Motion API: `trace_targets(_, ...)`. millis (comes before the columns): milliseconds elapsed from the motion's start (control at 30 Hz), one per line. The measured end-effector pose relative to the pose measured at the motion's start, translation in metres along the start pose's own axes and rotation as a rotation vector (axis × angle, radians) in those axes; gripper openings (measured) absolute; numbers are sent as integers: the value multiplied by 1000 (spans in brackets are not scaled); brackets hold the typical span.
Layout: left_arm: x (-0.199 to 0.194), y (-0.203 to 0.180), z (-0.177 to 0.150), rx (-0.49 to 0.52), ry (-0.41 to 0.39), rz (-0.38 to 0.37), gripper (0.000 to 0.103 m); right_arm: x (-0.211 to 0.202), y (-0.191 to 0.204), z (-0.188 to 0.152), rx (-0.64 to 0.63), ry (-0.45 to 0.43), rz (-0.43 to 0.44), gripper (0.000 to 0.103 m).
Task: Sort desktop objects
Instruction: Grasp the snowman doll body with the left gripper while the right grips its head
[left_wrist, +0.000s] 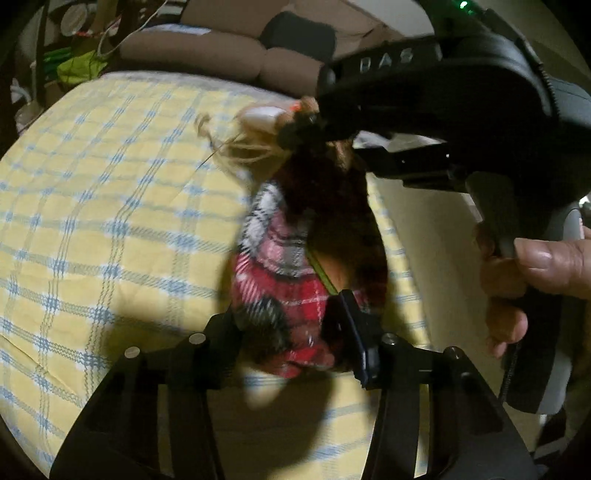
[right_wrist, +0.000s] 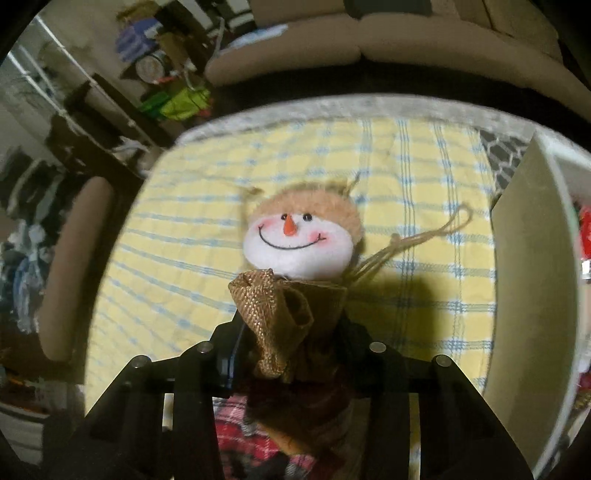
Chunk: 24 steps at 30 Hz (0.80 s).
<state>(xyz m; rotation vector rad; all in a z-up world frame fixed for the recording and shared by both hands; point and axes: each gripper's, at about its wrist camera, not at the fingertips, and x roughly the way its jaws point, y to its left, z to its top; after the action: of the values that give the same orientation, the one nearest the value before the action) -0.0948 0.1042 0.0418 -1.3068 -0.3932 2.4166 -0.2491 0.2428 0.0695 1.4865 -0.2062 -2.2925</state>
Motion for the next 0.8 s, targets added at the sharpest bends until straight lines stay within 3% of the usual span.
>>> trace_targets(333, -81, -91, 13, 126, -128, -192, 45, -163, -13, -9, -42, -188, 112, 41)
trace_targets(433, -87, -136, 20, 151, -102, -289, 45, -216, -36, -17, -41, -237, 106, 41)
trace_targets(567, -78, -196, 27, 213, -77, -309, 45, -268, -86, -27, 10, -287, 59, 41)
trace_targets(667, -59, -226, 26, 228, -39, -308, 45, -278, -123, -34, 55, -286, 32, 41)
trace_targets(800, -23, -250, 8, 225, 35, -286, 45, -262, -167, -41, 92, -243, 5, 41)
